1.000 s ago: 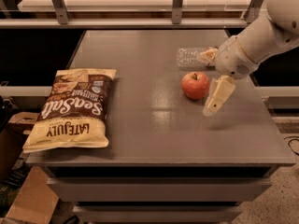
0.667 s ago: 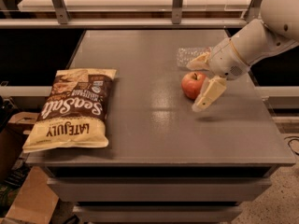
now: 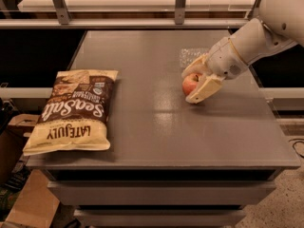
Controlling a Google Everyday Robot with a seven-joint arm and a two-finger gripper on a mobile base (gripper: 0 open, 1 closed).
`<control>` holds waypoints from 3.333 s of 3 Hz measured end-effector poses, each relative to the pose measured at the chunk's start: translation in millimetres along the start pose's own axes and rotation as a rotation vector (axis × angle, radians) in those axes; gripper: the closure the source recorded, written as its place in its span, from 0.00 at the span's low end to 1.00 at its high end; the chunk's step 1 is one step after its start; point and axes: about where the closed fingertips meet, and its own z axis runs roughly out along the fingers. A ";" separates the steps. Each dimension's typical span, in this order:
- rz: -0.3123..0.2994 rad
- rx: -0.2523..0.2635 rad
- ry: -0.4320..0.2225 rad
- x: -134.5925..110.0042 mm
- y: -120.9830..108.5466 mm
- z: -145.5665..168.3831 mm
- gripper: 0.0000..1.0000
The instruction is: Move apple near brown chip bag
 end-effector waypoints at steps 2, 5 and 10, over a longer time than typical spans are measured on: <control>-0.006 -0.002 -0.009 -4.8 -2.8 -1.8 1.00; -0.116 -0.108 -0.119 -52.7 -1.3 40.9 1.00; -0.411 -0.362 -0.346 -179.3 56.0 132.2 1.00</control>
Offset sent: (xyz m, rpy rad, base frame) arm 0.0017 0.0007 0.0051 0.0069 -0.0033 0.0041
